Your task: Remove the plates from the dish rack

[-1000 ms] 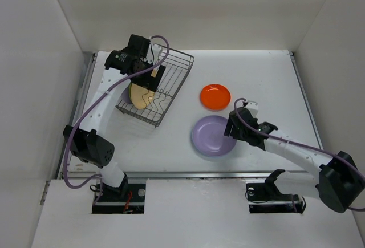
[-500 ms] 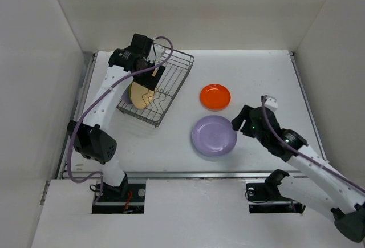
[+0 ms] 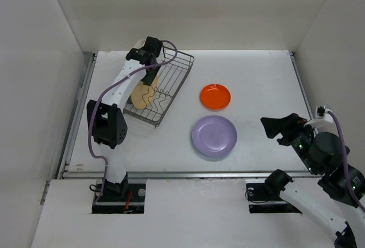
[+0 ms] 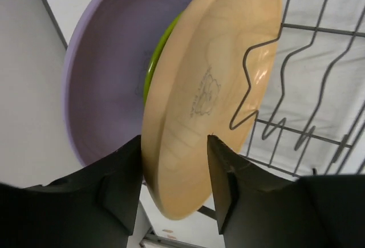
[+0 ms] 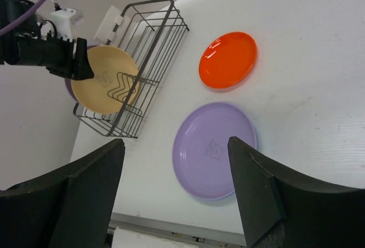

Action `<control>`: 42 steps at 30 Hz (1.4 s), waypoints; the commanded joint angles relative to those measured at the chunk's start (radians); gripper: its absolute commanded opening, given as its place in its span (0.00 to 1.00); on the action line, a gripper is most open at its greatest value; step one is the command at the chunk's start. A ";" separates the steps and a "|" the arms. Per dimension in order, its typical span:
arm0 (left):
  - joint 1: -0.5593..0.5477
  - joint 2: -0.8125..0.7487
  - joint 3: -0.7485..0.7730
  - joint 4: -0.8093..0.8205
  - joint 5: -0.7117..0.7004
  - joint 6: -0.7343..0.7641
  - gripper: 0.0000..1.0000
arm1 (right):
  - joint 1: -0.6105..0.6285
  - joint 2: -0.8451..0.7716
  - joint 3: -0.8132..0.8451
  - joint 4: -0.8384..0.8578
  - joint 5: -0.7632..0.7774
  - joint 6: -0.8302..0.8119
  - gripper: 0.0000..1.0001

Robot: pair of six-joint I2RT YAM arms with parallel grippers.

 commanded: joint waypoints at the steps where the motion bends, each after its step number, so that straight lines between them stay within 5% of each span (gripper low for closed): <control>1: 0.000 0.022 0.034 0.021 -0.064 -0.003 0.42 | -0.001 -0.039 0.007 -0.049 -0.004 -0.036 0.79; 7: 0.000 0.024 0.044 0.012 -0.116 -0.003 0.00 | -0.001 -0.052 -0.007 -0.039 -0.014 -0.045 0.79; 24: -0.078 -0.184 0.218 -0.103 -0.147 0.074 0.00 | -0.001 0.048 -0.007 0.020 -0.123 -0.108 0.80; 28: -0.099 -0.227 0.252 -0.186 0.007 0.074 0.00 | -0.001 0.059 -0.016 0.086 -0.192 -0.143 0.83; 36: -0.167 -0.330 0.234 -0.301 0.547 0.112 0.00 | -0.001 0.070 -0.078 0.224 -0.337 -0.152 0.90; 42: -0.326 -0.232 0.221 -0.403 0.698 0.169 0.00 | -0.001 0.088 -0.139 0.254 -0.357 -0.143 0.92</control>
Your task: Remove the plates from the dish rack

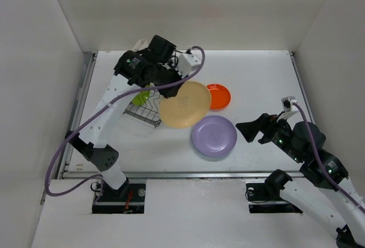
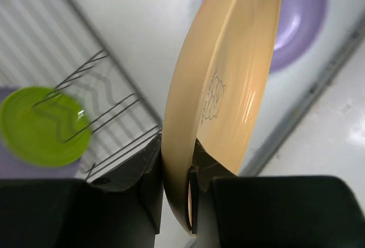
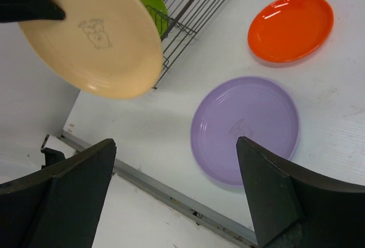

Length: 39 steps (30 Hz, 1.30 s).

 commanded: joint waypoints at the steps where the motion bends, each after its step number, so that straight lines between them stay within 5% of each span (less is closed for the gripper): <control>1: -0.065 0.076 -0.002 -0.066 0.178 0.039 0.00 | -0.001 0.014 -0.024 0.091 -0.048 -0.011 0.94; 10: -0.085 0.229 0.098 -0.139 0.313 0.030 0.00 | -0.001 0.016 -0.085 0.090 -0.031 -0.001 0.98; 21: -0.085 0.220 0.064 -0.150 0.459 0.076 0.00 | -0.001 0.146 -0.182 0.220 -0.060 -0.001 0.98; 24: -0.085 0.231 0.064 -0.175 0.520 0.085 0.00 | -0.001 0.200 -0.182 0.246 -0.060 -0.001 0.92; 28: -0.085 0.231 0.064 -0.185 0.559 0.094 0.00 | -0.001 0.223 -0.182 0.324 -0.060 -0.001 0.71; 33: -0.085 0.231 0.064 -0.147 0.536 0.058 0.00 | -0.001 0.232 -0.182 0.347 -0.091 -0.001 0.12; 35: -0.085 0.231 0.064 -0.135 0.499 0.039 0.11 | -0.001 0.214 -0.182 0.315 -0.082 0.009 0.01; 39: -0.085 0.240 0.054 -0.086 0.317 -0.033 0.35 | -0.001 0.154 -0.191 0.237 -0.010 0.051 0.00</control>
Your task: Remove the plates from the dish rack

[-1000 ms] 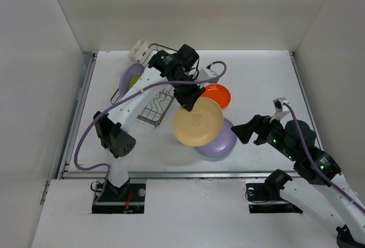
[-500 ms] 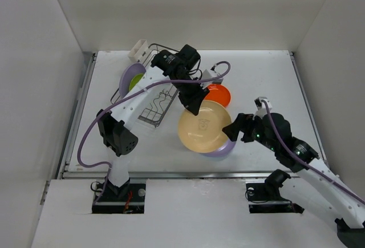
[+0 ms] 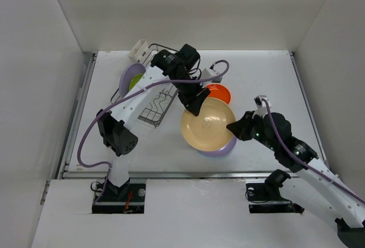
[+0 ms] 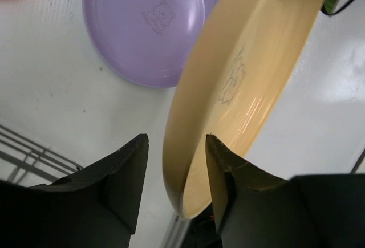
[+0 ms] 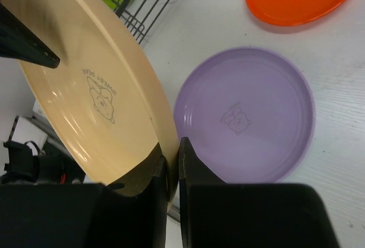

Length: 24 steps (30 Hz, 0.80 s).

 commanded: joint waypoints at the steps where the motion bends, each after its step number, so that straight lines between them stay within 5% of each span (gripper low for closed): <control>1: -0.006 -0.036 0.014 0.010 -0.120 -0.066 0.43 | -0.004 -0.057 0.006 -0.012 0.091 0.043 0.00; 3: -0.006 -0.036 0.014 0.022 -0.153 -0.092 0.47 | -0.004 -0.076 -0.003 -0.034 0.102 0.058 0.00; 4: -0.006 -0.036 0.014 0.033 -0.193 -0.106 0.57 | -0.004 -0.077 -0.003 -0.044 0.102 0.069 0.00; 5: -0.006 -0.036 0.014 0.057 -0.221 -0.123 0.69 | -0.004 -0.077 -0.003 -0.044 0.111 0.069 0.00; 6: -0.006 -0.036 0.014 0.068 -0.251 -0.156 0.98 | -0.004 -0.066 -0.003 -0.054 0.111 0.080 0.00; 16: 0.046 -0.146 -0.007 0.194 -0.540 -0.266 1.00 | -0.004 0.048 -0.002 -0.126 0.156 0.150 0.00; 24: 0.046 -0.284 -0.179 0.338 -0.897 -0.287 1.00 | -0.004 0.092 -0.023 -0.153 0.217 0.209 0.00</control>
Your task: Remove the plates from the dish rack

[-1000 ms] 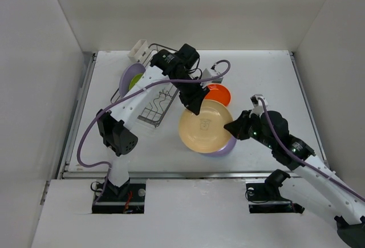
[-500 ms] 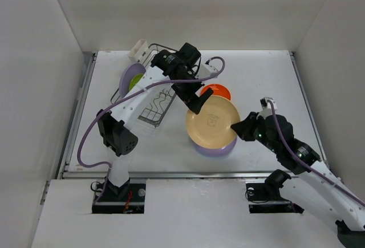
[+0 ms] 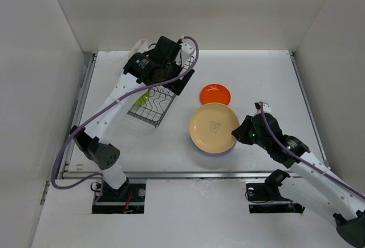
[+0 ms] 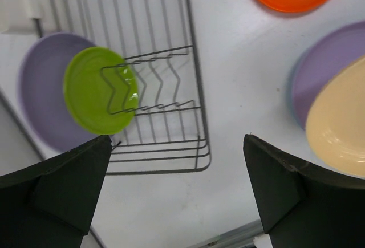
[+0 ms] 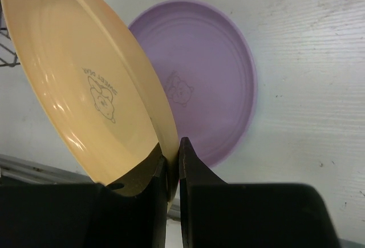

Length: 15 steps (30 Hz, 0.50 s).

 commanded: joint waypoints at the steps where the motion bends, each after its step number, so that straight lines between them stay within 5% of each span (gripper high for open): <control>1: 0.007 -0.070 -0.063 0.073 -0.242 -0.016 1.00 | -0.003 0.035 0.003 0.014 0.060 0.050 0.00; 10: 0.114 -0.219 -0.275 0.164 -0.322 0.011 1.00 | -0.003 0.183 0.015 0.023 0.112 0.108 0.00; 14: 0.166 -0.242 -0.297 0.164 -0.312 0.011 1.00 | -0.003 0.226 0.015 0.023 0.135 0.134 0.23; 15: 0.177 -0.254 -0.310 0.164 -0.311 0.011 1.00 | -0.003 0.239 0.015 0.014 0.135 0.134 0.41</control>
